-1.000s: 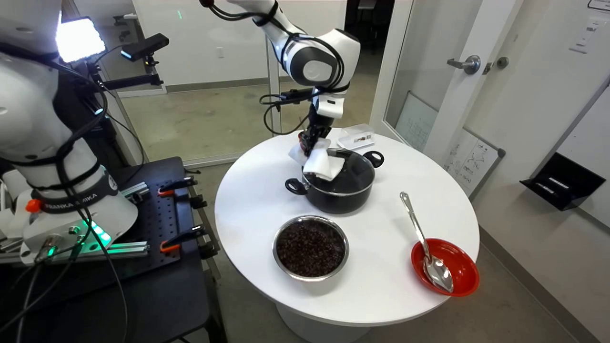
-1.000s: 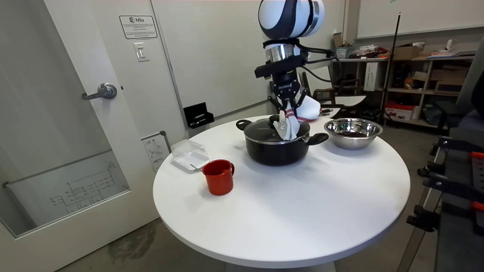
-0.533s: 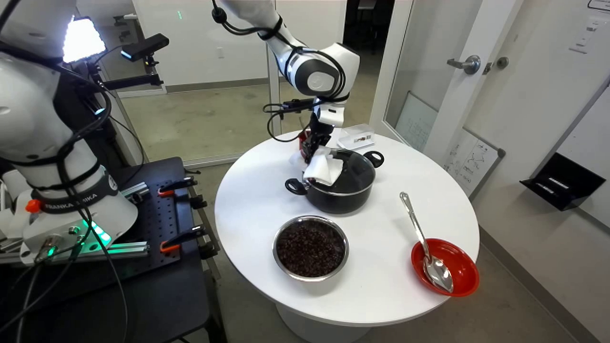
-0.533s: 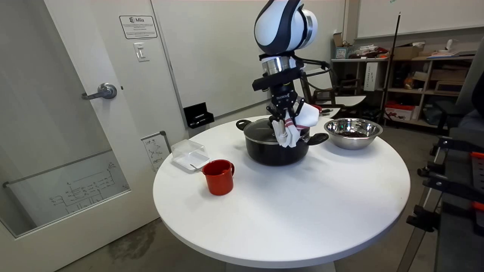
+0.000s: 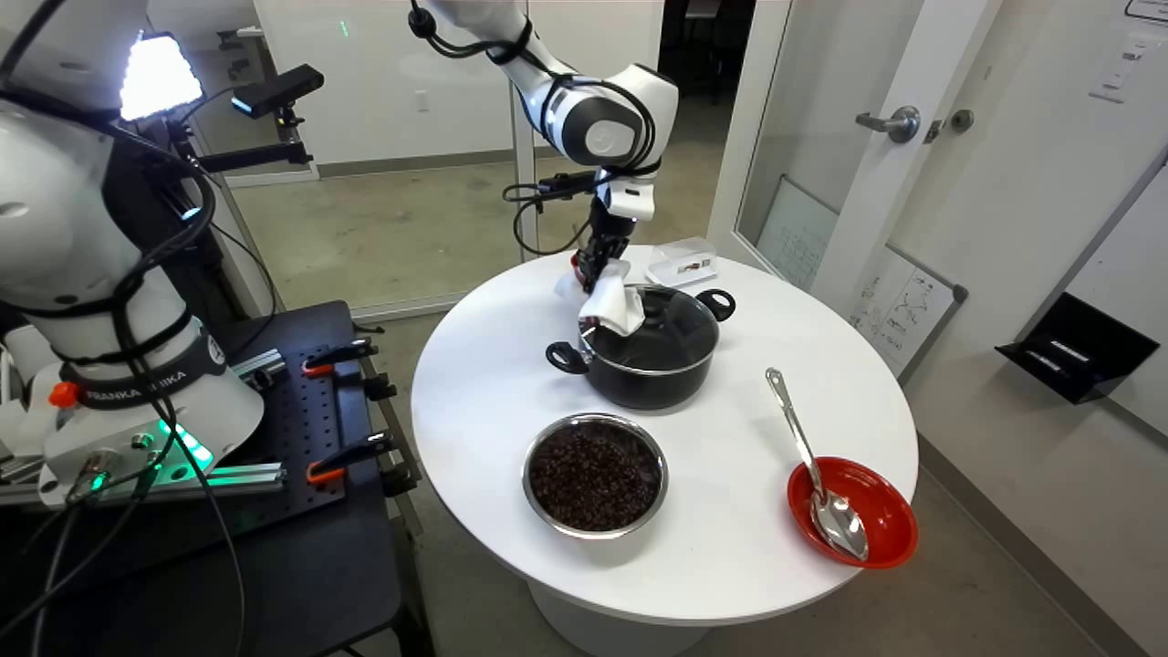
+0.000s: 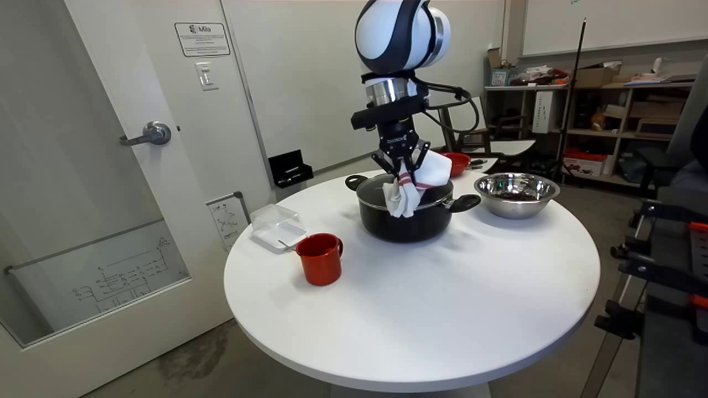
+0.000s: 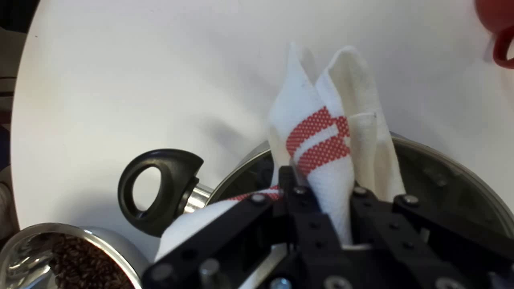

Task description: Use the towel to wipe the top of the pot

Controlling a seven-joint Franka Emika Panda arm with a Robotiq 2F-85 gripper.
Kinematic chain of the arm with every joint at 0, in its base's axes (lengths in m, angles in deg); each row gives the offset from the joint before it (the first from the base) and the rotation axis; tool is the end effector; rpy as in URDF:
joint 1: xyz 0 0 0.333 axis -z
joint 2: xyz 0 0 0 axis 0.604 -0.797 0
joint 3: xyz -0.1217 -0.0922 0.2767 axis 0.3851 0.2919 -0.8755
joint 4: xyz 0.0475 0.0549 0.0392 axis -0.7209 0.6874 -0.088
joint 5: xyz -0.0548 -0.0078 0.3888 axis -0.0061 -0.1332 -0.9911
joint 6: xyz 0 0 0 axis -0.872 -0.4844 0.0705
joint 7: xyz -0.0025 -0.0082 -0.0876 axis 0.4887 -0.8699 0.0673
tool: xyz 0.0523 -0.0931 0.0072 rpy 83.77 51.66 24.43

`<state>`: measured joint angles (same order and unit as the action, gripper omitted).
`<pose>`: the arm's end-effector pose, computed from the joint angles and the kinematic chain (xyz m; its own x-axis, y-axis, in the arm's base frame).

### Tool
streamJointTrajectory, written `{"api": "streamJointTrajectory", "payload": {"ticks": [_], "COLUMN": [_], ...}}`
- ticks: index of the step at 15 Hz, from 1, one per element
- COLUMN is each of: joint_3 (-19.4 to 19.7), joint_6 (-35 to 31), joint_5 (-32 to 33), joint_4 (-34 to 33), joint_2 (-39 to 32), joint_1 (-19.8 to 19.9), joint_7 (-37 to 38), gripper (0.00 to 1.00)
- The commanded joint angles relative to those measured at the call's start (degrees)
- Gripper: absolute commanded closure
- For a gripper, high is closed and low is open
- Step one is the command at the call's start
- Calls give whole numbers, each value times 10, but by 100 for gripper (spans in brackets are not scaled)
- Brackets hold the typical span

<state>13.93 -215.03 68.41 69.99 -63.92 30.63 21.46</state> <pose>0.6257 0.0380 0.1853 0.4359 -0.8937 -0.1063 -0.8775 -0.4482 0.1703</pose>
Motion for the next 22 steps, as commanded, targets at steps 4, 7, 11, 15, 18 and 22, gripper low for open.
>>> {"api": "streamJointTrajectory", "payload": {"ticks": [4,7,11,15,18,22], "joint_3": [21,39,50,66,83,86], "joint_6": [34,46,64,98,102,74], "joint_5": [30,56,69,90,120,97], "joint_4": [-32,-39,-51,-61,-64,-76], "joint_2": [-30,-36,-37,-45,-55,-69], "joint_1": [-9,-11,-9,-8,-10,11], "joint_7": [6,19,22,34,54,95], "gripper": [97,97,97,97,97,97]}}
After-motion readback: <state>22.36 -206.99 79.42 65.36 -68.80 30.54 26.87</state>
